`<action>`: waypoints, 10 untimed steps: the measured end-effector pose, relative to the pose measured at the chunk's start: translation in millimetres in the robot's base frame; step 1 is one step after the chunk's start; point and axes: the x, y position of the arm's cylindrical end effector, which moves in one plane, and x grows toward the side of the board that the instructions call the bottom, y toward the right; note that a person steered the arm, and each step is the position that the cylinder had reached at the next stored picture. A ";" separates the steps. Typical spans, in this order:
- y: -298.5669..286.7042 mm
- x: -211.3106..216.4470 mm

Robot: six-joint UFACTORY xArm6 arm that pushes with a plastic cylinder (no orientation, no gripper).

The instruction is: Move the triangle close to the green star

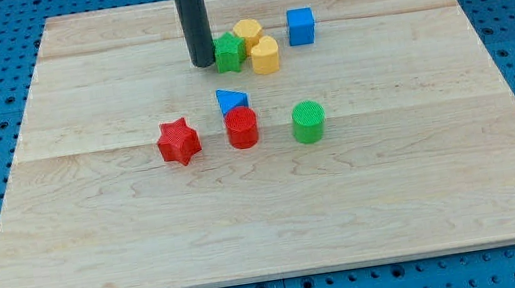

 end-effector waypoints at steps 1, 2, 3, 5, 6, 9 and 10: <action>-3.5 5.8; -31.6 10.5; -71.6 19.4; -93.9 63.5; -93.7 66.6; -73.2 108.2; -45.1 108.2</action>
